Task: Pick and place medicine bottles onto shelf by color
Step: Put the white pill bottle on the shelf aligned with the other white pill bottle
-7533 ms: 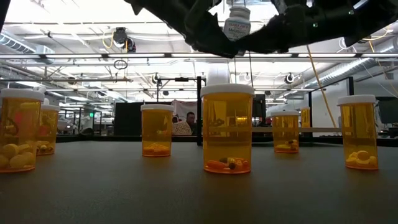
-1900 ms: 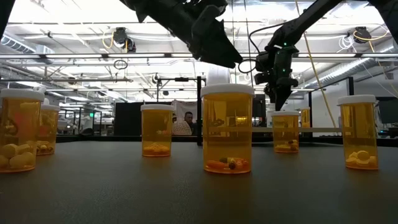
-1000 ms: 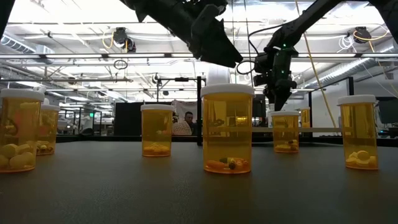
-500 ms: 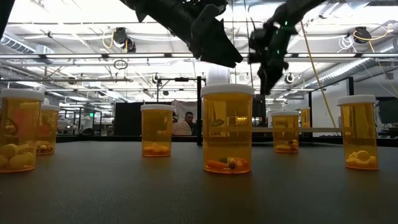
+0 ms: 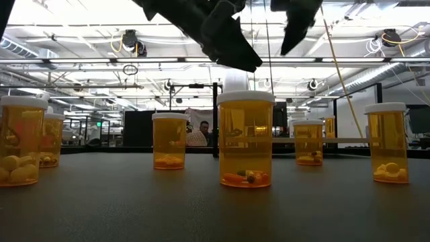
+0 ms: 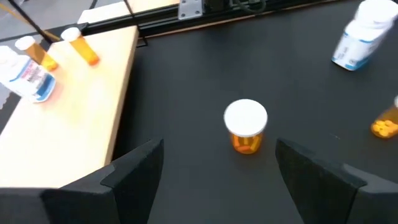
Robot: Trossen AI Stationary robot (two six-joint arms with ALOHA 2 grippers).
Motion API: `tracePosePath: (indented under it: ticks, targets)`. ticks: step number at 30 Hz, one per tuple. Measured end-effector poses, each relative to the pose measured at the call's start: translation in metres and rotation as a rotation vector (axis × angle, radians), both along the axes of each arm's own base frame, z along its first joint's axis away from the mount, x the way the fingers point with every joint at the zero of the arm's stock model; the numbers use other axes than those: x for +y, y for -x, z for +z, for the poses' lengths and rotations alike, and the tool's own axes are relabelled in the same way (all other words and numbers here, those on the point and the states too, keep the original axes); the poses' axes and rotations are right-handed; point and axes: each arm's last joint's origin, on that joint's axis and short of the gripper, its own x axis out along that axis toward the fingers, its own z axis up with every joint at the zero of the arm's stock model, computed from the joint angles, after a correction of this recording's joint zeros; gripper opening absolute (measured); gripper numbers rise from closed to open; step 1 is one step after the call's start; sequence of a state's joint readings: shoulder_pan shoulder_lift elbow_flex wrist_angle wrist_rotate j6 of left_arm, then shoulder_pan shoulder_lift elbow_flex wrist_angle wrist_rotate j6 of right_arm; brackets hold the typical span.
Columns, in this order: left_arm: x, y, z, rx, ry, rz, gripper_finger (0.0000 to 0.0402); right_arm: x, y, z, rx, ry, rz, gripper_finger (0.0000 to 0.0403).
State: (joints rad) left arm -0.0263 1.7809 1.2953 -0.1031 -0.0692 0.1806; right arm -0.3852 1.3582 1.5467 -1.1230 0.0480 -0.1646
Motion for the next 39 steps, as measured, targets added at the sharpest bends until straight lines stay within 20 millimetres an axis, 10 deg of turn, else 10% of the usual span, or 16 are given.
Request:
tracePosePath:
  ticks: [10,18,29,39]
  targets:
    - [-0.032,0.015,0.011,0.046,-0.054,-0.120,0.0291,0.123,0.004,0.006,-0.055,-0.049,-0.052,0.0239]
    - [-0.046,0.031,0.022,0.095,-0.052,-0.146,0.0273,0.198,0.015,-0.032,-0.129,-0.096,-0.065,0.0231]
    - [-0.051,0.033,0.019,0.118,-0.041,-0.140,0.0258,0.238,0.037,-0.113,-0.136,-0.235,-0.178,0.0231]
    - [-0.051,0.034,0.017,0.146,0.013,-0.099,0.0256,0.262,0.061,-0.125,-0.104,-0.404,-0.275,0.0231]
